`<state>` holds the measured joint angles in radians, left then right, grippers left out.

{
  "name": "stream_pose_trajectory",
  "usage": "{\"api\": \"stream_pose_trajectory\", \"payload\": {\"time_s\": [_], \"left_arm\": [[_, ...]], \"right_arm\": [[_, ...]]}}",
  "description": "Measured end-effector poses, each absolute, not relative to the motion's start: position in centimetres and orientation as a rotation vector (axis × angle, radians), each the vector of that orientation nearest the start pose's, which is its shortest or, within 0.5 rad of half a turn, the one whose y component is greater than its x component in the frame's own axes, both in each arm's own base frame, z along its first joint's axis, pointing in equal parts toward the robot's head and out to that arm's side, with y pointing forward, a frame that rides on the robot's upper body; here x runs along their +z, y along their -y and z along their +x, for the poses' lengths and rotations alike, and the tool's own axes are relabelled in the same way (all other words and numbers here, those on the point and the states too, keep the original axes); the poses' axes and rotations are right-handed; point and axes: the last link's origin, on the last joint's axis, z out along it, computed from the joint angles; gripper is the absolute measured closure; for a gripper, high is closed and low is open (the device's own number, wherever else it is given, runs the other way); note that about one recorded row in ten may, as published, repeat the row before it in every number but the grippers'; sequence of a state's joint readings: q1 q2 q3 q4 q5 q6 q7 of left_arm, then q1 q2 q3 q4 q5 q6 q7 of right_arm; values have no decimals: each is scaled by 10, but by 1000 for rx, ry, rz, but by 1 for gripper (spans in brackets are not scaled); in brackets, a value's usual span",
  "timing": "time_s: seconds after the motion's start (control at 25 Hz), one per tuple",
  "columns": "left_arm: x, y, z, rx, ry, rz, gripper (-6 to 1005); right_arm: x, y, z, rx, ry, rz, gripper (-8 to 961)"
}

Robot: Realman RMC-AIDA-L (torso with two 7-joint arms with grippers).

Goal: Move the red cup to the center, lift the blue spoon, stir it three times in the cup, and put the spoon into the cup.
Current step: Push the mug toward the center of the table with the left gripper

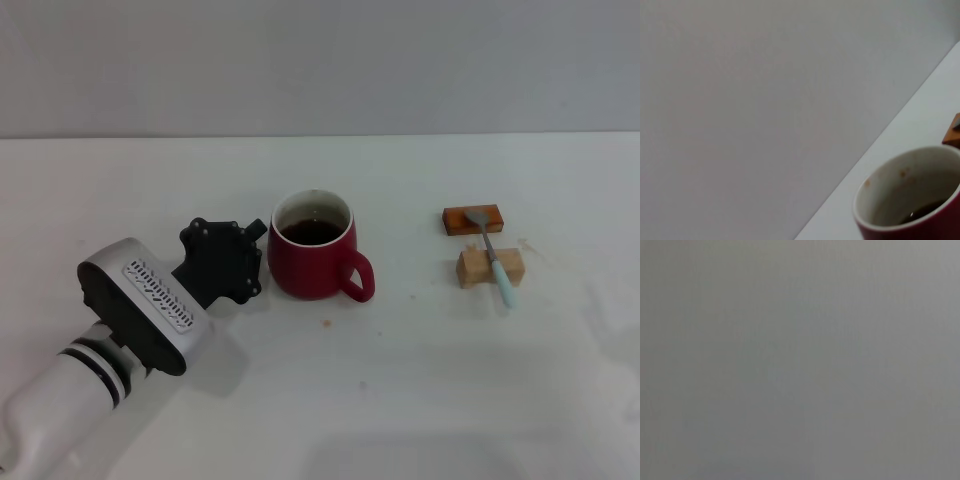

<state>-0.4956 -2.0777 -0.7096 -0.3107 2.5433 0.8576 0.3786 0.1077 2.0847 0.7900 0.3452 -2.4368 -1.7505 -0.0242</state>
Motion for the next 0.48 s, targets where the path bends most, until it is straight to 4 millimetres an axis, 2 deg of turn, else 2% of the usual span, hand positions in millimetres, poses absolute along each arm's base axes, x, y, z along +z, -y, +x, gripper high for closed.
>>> {"api": "stream_pose_trajectory", "payload": {"time_s": [0.48], "left_arm": [[-107,-333,-263,-298,-128,-2148,971]], "right_arm": [[4,-214,296,987,-143,-1426,237]]}}
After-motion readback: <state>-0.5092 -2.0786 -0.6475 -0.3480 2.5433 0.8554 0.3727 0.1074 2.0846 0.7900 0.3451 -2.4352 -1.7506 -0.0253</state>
